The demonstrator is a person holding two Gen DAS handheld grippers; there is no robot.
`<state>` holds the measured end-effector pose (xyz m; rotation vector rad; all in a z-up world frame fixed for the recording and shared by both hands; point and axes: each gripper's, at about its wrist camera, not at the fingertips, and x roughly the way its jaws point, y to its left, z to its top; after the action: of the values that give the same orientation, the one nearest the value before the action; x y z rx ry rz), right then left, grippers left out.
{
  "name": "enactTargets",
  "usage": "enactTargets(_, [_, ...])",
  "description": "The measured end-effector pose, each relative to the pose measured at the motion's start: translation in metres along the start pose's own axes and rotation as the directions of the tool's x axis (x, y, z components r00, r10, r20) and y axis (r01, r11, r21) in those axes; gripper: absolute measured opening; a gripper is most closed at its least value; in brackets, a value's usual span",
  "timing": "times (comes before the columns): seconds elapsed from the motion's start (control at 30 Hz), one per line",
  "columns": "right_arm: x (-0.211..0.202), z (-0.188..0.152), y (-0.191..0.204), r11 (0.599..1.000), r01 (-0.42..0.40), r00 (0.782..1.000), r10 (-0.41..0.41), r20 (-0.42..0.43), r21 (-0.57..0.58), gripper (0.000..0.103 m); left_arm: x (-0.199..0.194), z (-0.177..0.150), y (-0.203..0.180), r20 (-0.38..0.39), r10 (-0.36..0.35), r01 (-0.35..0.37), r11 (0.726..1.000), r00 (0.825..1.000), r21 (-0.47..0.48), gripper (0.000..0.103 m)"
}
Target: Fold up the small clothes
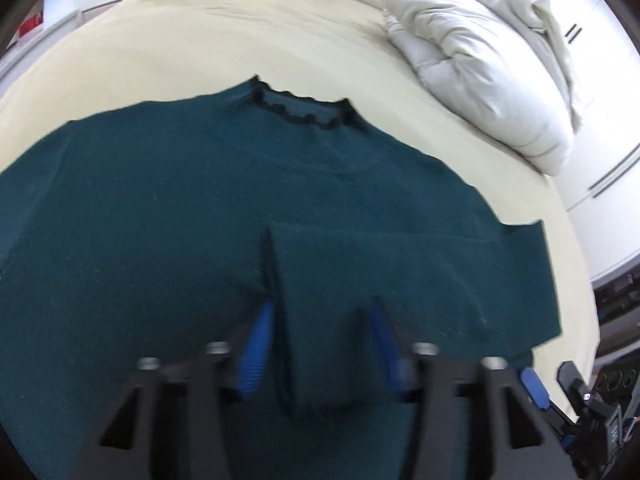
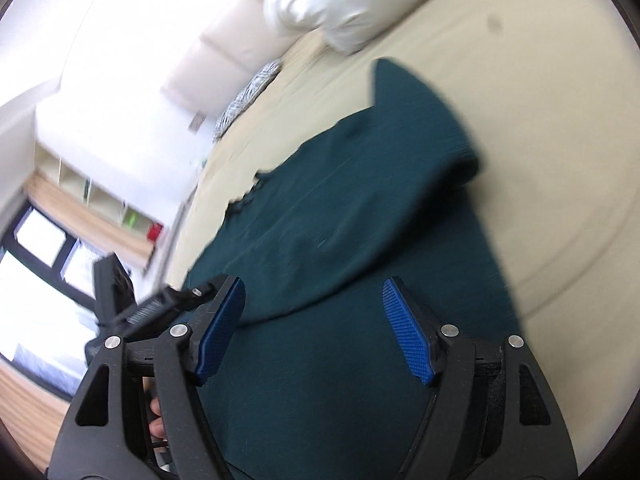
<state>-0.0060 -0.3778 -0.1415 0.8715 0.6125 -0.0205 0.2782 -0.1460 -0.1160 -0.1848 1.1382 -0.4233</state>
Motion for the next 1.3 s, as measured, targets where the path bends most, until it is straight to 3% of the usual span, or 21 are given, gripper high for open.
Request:
enactTargets(0.07, [0.000,0.002,-0.012,0.999,-0.012,1.000,0.012,0.003,0.049,0.071,-0.005,0.002,0.010,0.009,-0.042,0.042,0.999,0.999,-0.016,0.008])
enactTargets(0.23, [-0.014,-0.002,-0.036,0.994,-0.033,0.999,0.032,0.016,0.105,0.071,-0.036,0.002,0.029,0.109,-0.051,0.055,0.998,0.993,-0.039,0.008])
enactTargets(0.43, [0.003,0.009,-0.033,0.987,-0.043,0.999,0.041,0.018,0.157,0.072,-0.058,0.013,0.056,0.198,-0.068,0.088,0.991,0.978,-0.098,0.008])
enactTargets(0.63, [0.034,0.030,-0.029,0.971,-0.016,1.000,0.011,0.024,0.238,0.072,-0.052,0.011,0.078,0.211,-0.029,0.060,0.988,0.977,-0.142,0.008])
enactTargets(0.73, [0.035,0.046,-0.035,0.967,0.018,0.997,-0.037,0.071,0.253,0.070,-0.044,0.002,0.086,0.204,-0.021,0.056,0.984,0.979,-0.168,0.008])
enactTargets(0.83, [0.034,0.048,-0.048,0.955,-0.006,0.997,-0.019,0.080,0.296,0.068,-0.036,-0.003,0.094,0.199,-0.020,0.057,0.981,0.980,-0.185,0.008])
enactTargets(1.0, [0.023,0.036,-0.038,0.981,0.025,0.997,-0.038,0.063,0.191,0.061,-0.031,-0.001,0.092,0.194,-0.024,0.057,0.985,0.981,-0.165,0.008])
enactTargets(1.1, [0.001,0.041,-0.028,0.988,-0.024,0.998,0.016,0.054,0.154,0.064,-0.027,-0.003,0.094,0.191,-0.029,0.060,0.986,0.981,-0.158,0.008])
enactTargets(1.2, [-0.014,0.062,-0.012,0.995,0.063,0.989,-0.072,0.128,0.072,0.064,-0.024,-0.006,0.095,0.199,-0.026,0.057,0.987,0.980,-0.149,0.008])
enactTargets(1.3, [0.015,0.093,0.000,0.983,0.179,0.980,-0.176,0.089,-0.033,0.064,-0.024,-0.006,0.095,0.197,-0.027,0.058,0.987,0.980,-0.150,0.008])
